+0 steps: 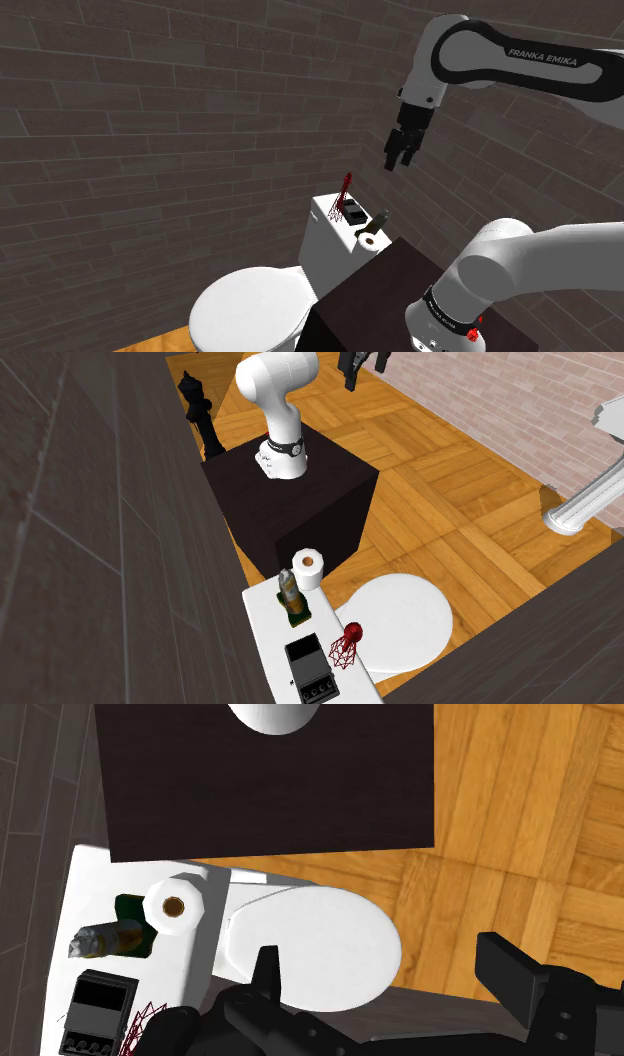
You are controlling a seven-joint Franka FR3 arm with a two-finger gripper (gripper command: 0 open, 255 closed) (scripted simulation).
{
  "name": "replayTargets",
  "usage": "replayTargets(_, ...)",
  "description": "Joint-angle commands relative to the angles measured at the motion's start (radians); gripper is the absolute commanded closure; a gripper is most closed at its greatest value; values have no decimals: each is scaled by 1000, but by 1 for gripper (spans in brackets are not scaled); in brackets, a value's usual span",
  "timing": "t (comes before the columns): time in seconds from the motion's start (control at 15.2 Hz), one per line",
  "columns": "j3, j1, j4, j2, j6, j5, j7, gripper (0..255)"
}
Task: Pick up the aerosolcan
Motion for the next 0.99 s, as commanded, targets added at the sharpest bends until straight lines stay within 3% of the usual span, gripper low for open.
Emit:
replayTargets(0.0, 0, 0, 0, 0, 0, 0, 0, 0)
replayTargets(0.46, -110, -68, -182, -6, 235, -58, -98, 0)
replayTargets(0.92, -239, -133, -301, 84, 501, -100, -209, 0)
